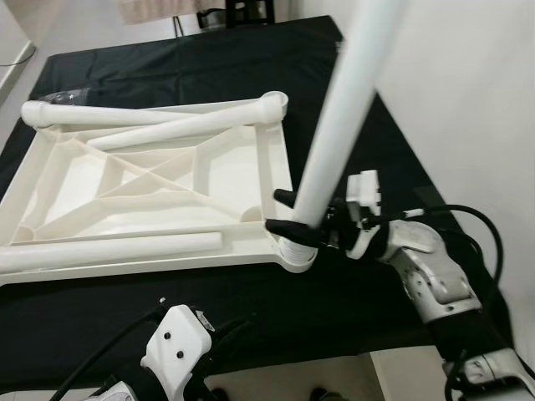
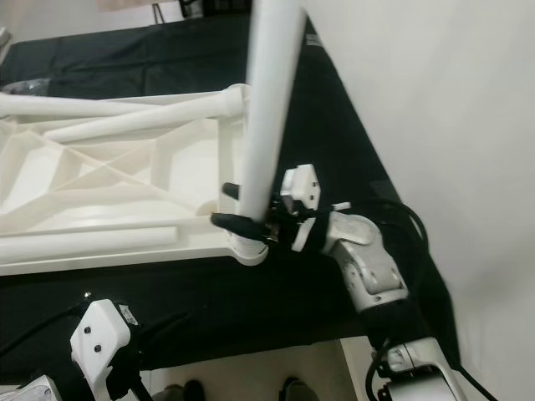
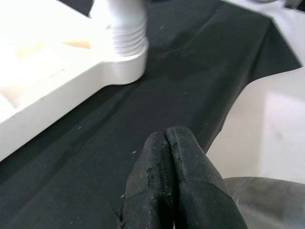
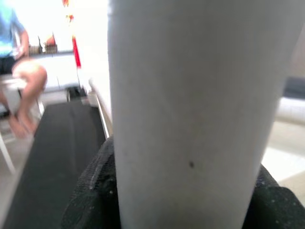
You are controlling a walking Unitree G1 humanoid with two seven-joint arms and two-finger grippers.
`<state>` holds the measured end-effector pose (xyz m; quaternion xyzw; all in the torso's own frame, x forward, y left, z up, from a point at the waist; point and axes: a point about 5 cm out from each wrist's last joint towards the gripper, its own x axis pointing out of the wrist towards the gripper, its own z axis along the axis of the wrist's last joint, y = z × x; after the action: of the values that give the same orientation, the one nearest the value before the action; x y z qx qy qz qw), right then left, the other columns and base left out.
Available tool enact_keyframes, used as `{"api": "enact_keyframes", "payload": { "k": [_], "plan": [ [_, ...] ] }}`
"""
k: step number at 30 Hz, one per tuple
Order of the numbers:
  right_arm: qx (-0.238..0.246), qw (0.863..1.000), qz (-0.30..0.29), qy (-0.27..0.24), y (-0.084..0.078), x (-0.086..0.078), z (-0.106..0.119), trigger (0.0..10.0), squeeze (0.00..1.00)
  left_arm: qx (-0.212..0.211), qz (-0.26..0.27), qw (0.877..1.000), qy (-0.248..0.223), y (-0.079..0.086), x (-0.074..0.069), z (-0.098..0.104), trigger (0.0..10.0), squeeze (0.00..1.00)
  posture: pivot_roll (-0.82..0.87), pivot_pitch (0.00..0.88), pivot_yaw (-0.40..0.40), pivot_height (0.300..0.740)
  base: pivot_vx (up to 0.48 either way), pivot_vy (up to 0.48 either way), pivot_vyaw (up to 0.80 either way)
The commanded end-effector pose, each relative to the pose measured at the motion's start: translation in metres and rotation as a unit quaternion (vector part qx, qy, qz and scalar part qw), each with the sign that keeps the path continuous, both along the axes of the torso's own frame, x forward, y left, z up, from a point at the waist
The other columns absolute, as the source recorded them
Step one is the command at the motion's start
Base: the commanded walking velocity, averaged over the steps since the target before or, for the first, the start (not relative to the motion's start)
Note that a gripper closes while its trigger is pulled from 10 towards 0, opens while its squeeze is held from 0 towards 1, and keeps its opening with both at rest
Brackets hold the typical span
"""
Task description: Building children table
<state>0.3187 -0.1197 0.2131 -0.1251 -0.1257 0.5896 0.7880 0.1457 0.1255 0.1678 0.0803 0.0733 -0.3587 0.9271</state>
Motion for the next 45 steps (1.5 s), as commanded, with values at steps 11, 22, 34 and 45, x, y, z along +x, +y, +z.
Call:
{"api": "enact_keyframes", "payload": {
  "k": [11,22,34,45],
  "plan": [
    [-0.089,0.993,0.045,0.066,-0.002,-0.001,-0.038,10.0,0.0,0.003,-0.008,1.0,0.024,0.0,-0.011,-0.001,10.0,0.0,0.12,0.323,0.039,0.74,0.0,0.0,0.0],
    [-0.049,0.987,0.08,0.132,0.0,0.014,-0.031,10.0,0.0,0.002,-0.006,1.0,0.026,0.0,-0.012,-0.001,10.0,0.0,0.12,0.315,0.03,0.74,0.0,0.0,0.0],
    [-0.025,0.979,0.139,0.146,0.013,0.023,-0.014,10.0,0.0,0.005,-0.003,1.0,0.029,0.002,-0.016,0.001,10.0,0.0,0.15,0.334,0.026,0.74,0.0,0.0,0.0],
    [-0.049,0.982,0.137,0.122,0.011,0.016,-0.03,10.0,0.0,0.004,-0.003,1.0,0.03,0.002,-0.016,0.002,10.0,0.0,0.15,0.341,0.032,0.74,0.0,0.0,0.0]
  ]
}}
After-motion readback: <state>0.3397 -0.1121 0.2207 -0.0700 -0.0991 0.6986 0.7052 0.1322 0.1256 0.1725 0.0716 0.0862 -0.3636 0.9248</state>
